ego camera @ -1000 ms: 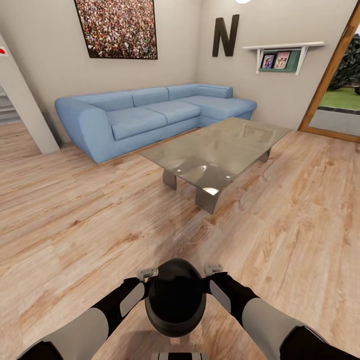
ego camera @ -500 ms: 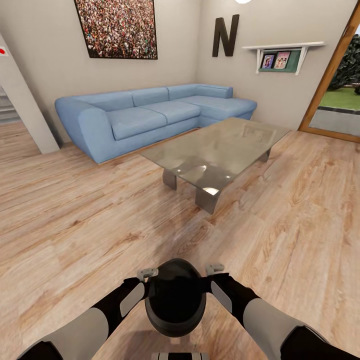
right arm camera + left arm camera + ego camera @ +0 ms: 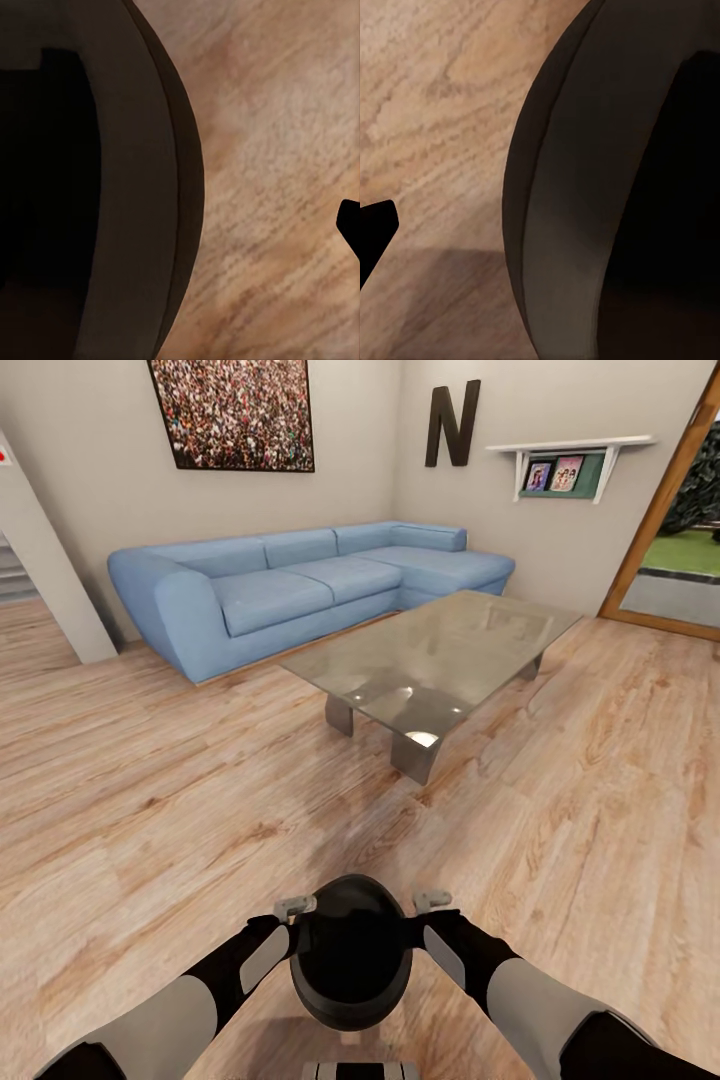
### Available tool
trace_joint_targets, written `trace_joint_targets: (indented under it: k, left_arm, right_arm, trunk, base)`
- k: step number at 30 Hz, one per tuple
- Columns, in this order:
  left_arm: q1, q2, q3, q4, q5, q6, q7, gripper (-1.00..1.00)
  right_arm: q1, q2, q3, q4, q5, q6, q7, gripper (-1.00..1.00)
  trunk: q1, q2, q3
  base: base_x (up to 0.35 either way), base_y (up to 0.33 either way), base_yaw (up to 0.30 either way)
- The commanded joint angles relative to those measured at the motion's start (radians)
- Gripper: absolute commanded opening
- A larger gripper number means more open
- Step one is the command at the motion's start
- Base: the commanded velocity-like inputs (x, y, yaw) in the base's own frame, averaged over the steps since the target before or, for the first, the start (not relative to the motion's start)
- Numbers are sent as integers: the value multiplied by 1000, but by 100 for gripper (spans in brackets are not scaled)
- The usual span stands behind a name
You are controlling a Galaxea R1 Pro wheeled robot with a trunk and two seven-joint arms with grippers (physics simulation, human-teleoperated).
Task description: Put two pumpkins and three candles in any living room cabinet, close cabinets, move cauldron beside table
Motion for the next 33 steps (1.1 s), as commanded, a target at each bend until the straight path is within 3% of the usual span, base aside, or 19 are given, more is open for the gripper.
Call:
trace_joint_targets:
  k: [1, 17, 21, 31, 32, 33]
  left_arm:
    - [-1, 1, -8, -2, 10, 1, 9, 100]
    - [-1, 2, -8, -2, 10, 1, 9, 100]
    - [-1, 2, -8, -2, 10, 1, 10, 100]
    - [-1, 2, -8, -2, 10, 1, 10, 100]
    - [-1, 2, -8, -2, 10, 1, 10, 100]
    - [-1, 2, -8, -2, 10, 1, 10, 100]
  right_arm:
    - [-1, -1, 8, -2, -11, 4, -8, 100]
    - [-1, 0, 10, -2, -10, 4, -8, 100]
    - [-1, -1, 10, -2, -11, 4, -8, 100]
    - [-1, 0, 11, -3, -9, 4, -8, 100]
    - [-1, 0, 11, -3, -10, 4, -8, -100]
    - [-1, -1, 11, -3, -9, 4, -8, -100]
  trunk:
    - [0, 0, -1]
    - [0, 0, -1]
    - [2, -1, -16]
    - [2, -1, -16]
    - [2, -1, -16]
    - [2, -1, -16]
  base:
    - [0, 0, 0]
    - [0, 0, 0]
    - [0, 0, 0]
    - [0, 0, 0]
    - [0, 0, 0]
    - [0, 0, 0]
